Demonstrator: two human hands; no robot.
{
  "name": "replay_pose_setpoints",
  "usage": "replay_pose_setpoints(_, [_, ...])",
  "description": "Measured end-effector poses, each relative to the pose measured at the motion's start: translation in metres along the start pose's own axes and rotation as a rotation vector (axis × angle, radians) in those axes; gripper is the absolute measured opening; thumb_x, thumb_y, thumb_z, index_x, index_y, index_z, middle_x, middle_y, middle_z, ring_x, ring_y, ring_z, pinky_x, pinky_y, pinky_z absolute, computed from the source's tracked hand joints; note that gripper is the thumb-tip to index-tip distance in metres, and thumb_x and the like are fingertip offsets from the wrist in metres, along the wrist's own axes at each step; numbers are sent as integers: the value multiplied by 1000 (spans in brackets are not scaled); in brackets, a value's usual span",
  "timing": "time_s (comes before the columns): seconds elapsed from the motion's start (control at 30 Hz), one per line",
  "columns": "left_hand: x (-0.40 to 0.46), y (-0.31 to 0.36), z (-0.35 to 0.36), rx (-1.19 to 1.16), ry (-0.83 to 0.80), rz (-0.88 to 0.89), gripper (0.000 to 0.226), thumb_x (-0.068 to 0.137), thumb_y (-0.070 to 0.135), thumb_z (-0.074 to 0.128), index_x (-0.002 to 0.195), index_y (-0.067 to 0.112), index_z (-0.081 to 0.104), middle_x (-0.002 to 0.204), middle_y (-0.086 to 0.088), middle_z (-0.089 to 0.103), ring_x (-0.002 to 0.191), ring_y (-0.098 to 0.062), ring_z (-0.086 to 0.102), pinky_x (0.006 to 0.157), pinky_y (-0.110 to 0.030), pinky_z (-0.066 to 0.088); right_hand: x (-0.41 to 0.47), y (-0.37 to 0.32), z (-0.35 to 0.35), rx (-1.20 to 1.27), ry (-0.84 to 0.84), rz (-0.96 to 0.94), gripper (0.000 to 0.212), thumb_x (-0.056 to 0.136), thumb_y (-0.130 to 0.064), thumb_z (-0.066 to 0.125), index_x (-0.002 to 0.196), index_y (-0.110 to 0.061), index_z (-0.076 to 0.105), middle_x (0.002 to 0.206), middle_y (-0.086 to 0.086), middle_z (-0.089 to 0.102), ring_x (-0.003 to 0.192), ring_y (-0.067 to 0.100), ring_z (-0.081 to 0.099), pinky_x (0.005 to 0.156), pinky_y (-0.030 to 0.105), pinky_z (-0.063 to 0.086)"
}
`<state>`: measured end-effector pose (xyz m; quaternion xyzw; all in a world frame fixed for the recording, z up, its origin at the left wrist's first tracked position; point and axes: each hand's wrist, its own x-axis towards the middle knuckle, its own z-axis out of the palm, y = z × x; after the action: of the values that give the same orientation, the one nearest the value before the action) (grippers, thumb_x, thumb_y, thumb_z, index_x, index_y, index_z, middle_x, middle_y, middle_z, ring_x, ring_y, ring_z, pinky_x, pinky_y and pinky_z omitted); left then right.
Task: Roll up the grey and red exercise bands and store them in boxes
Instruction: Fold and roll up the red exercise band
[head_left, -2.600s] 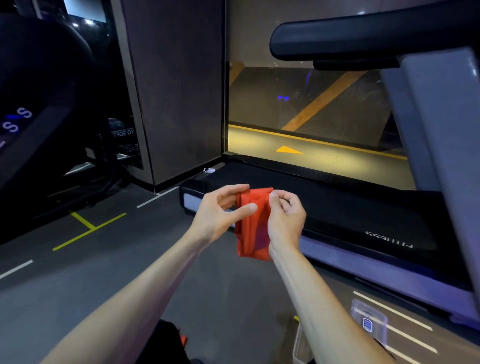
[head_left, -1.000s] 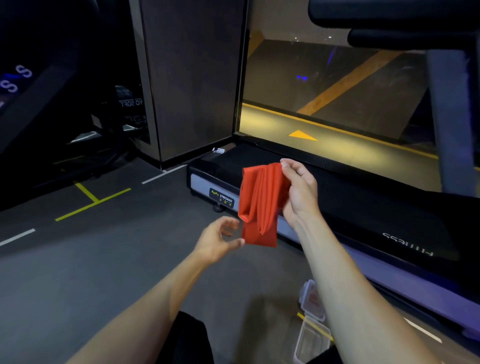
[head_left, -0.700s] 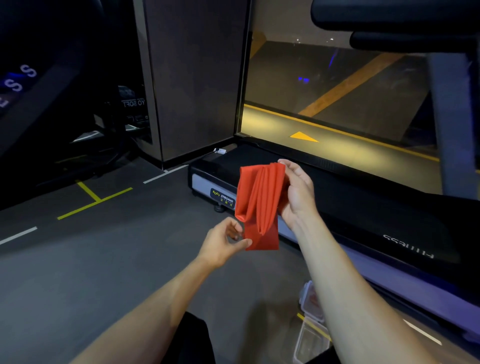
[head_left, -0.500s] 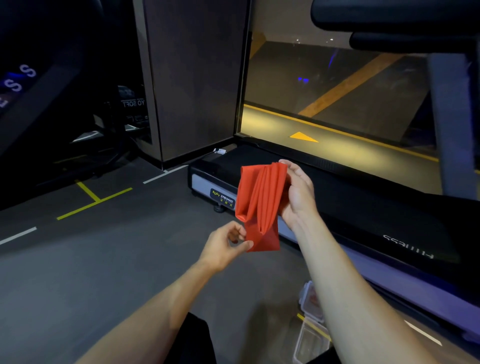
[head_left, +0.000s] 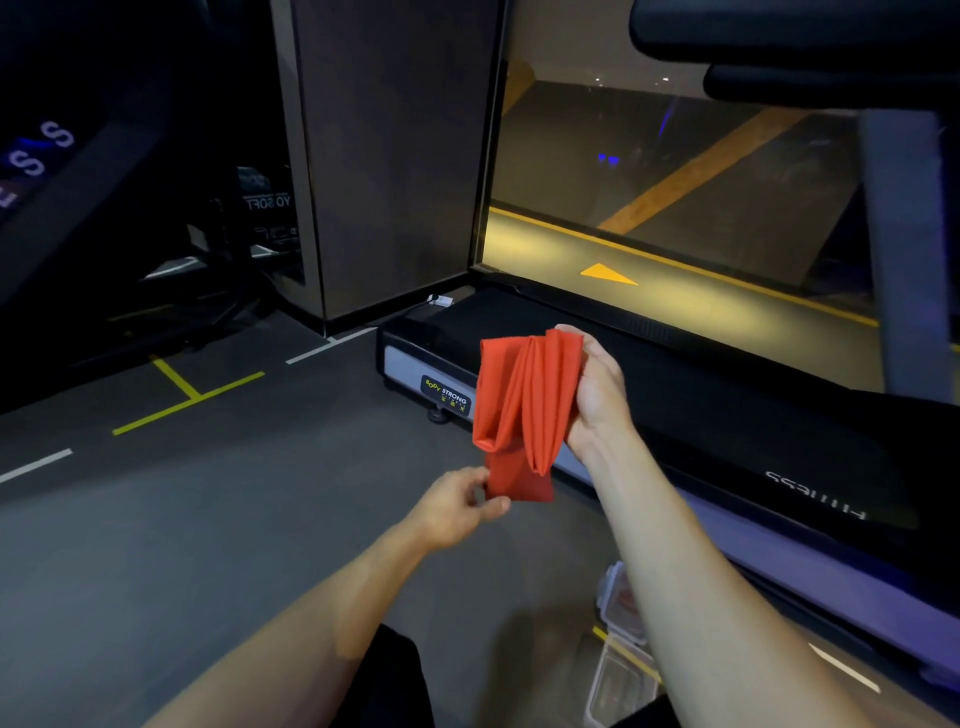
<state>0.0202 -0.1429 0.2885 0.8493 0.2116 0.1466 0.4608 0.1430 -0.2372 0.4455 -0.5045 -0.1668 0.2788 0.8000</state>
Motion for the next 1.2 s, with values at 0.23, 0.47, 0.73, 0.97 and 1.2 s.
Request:
replay_pose_setpoints(0.23, [-2, 15, 4, -313, -5, 52, 14, 94, 0, 67, 106, 6, 74, 97, 2, 75, 85, 0, 67, 85, -19, 51, -3, 5, -7, -6, 53, 25, 21, 103, -10, 51, 99, -18, 70, 90, 10, 69, 82, 25, 67, 88, 46, 57])
replay_pose_setpoints(0.47, [-3, 22, 3, -656, 38, -73, 24, 74, 5, 68, 98, 7, 72, 86, 4, 75, 79, -7, 68, 77, -22, 52, -2, 14, -7, 11, 57, 47, 13, 101, -9, 56, 98, -14, 67, 77, 5, 67, 70, 17, 65, 64, 30, 59])
replay_pose_setpoints(0.73, [-10, 8, 1, -213, -124, 30, 38, 71, 34, 78, 98, 12, 64, 97, -10, 72, 90, -21, 69, 94, -46, 54, -1, 13, -10, -15, 90, 32, 14, 101, -7, 56, 106, -11, 69, 83, 8, 70, 72, 20, 67, 74, 36, 58])
replay_pose_setpoints(0.97, [-10, 7, -2, -258, -22, 18, 14, 90, 6, 70, 104, 4, 72, 104, -6, 78, 100, -19, 73, 99, -42, 55, 0, 8, -5, 31, 96, 17, 23, 101, -2, 48, 101, -13, 69, 91, 11, 68, 85, 25, 64, 90, 45, 57])
replay_pose_setpoints(1.2, [-11, 12, 0, -558, -12, -79, 29, 92, -6, 60, 121, -6, 64, 102, -8, 67, 91, -7, 65, 91, -21, 49, 0, 6, 4, 54, 90, 18, 21, 101, -2, 49, 104, -11, 67, 91, 11, 70, 80, 24, 66, 76, 38, 59])
